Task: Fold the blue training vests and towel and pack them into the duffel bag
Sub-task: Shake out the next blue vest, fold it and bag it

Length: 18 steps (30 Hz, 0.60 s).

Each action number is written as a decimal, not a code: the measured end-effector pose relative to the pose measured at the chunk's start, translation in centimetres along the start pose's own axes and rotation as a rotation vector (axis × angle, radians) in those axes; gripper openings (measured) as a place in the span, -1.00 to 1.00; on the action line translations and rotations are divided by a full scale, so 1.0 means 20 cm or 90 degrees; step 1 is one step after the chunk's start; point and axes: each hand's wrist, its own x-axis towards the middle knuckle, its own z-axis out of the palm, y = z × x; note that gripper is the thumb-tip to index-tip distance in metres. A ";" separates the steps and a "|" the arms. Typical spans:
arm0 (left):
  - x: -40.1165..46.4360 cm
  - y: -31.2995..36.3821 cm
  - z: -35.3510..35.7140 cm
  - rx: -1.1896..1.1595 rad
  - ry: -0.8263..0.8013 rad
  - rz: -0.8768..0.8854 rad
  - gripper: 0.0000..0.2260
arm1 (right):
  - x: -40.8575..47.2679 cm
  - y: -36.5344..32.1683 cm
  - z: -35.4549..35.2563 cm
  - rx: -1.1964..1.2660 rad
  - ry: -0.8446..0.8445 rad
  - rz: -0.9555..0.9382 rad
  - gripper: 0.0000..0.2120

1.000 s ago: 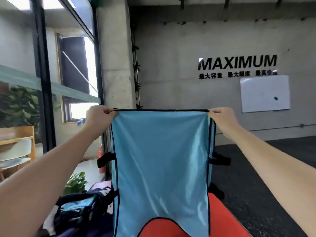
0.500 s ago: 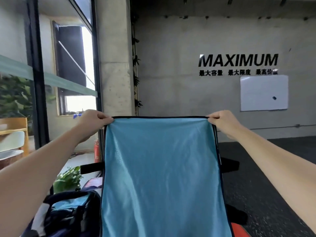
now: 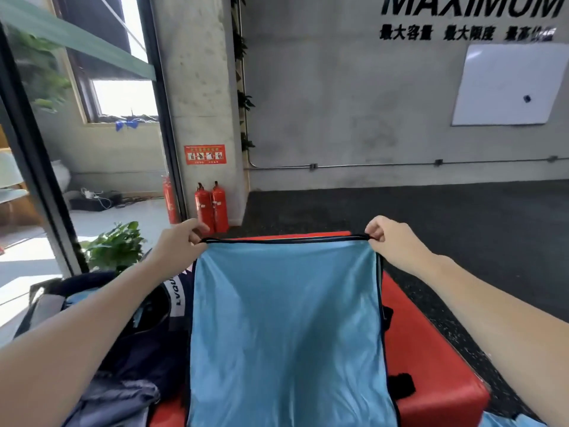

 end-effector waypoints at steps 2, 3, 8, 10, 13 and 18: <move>0.03 -0.06 0.11 0.036 -0.036 -0.003 -0.79 | 0.03 0.06 0.11 -0.023 -0.033 0.025 -0.79; 0.04 -0.09 0.16 0.049 -0.053 -0.010 -0.78 | 0.05 0.08 0.17 -0.035 -0.054 0.041 -0.77; 0.17 -0.15 0.33 0.072 -0.136 -0.110 -0.87 | 0.21 0.17 0.39 -0.027 -0.126 0.131 -0.80; 0.24 -0.15 0.37 0.053 -0.154 -0.134 -0.94 | 0.29 0.18 0.44 -0.013 -0.123 0.134 -0.85; 0.35 -0.15 0.41 0.021 -0.152 -0.131 -0.89 | 0.40 0.23 0.47 -0.023 -0.123 0.112 -0.91; 0.57 -0.11 0.41 -0.013 -0.123 -0.118 -0.94 | 0.64 0.28 0.46 0.005 -0.058 0.122 -0.95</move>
